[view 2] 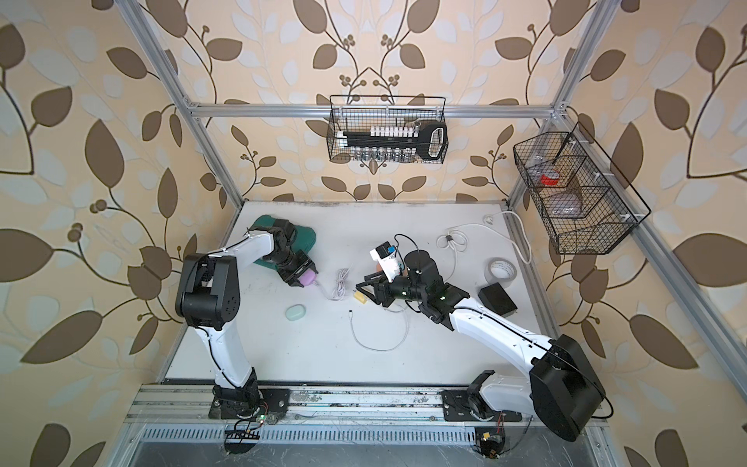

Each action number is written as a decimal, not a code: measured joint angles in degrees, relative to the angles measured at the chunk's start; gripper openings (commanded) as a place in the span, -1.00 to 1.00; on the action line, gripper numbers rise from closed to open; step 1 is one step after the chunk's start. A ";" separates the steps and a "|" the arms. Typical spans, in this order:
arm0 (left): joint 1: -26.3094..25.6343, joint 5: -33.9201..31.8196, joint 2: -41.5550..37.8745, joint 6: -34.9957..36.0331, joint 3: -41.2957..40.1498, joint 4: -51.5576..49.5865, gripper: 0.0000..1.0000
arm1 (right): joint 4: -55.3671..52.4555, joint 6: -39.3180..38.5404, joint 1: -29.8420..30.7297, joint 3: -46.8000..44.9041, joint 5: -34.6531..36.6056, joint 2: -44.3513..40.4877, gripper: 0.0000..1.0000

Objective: Charge the bluetooth headset
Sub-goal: Place the bluetooth headset at the center of the board.

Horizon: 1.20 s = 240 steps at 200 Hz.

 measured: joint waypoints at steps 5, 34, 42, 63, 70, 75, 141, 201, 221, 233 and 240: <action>-0.07 -0.26 0.24 0.02 0.37 0.02 -0.89 | 0.04 0.00 0.02 -0.02 0.00 0.00 -0.07; -0.79 -2.27 1.66 0.33 1.49 0.35 -0.75 | 0.74 0.24 0.02 -0.13 -0.02 0.22 -0.07; -0.79 -2.71 1.75 0.33 1.57 0.37 -0.72 | 1.05 0.42 0.00 -0.13 -0.02 0.44 -0.07; -1.40 -3.56 1.92 0.37 1.66 0.35 -0.67 | 1.38 0.46 0.00 -0.13 -0.02 0.98 -0.07; -1.60 -3.74 1.99 0.37 1.81 0.33 -0.63 | 1.51 0.48 0.00 -0.20 0.00 1.07 -0.07; -1.88 -3.93 2.14 0.35 1.99 0.24 -0.62 | 1.64 0.50 0.00 -0.26 -0.02 1.09 -0.07; -5.55 -6.71 4.48 0.37 4.98 -0.52 -0.33 | 2.08 0.63 -0.11 -0.87 0.00 1.11 -0.07; -6.03 -8.02 5.11 0.42 5.92 -1.36 0.24 | 2.54 0.70 -0.42 -1.27 0.00 1.09 -0.07; -6.03 -8.09 5.64 0.48 6.80 -2.12 0.38 | 2.58 0.87 -0.52 -1.62 0.00 1.05 -0.07; -6.03 -8.07 5.77 0.87 7.15 -2.32 0.98 | 2.51 0.87 -0.63 -1.90 -0.02 0.87 -0.07; -6.03 -8.07 5.81 0.94 7.26 -2.49 0.98 | 2.43 0.92 -0.68 -2.01 0.02 0.70 -0.07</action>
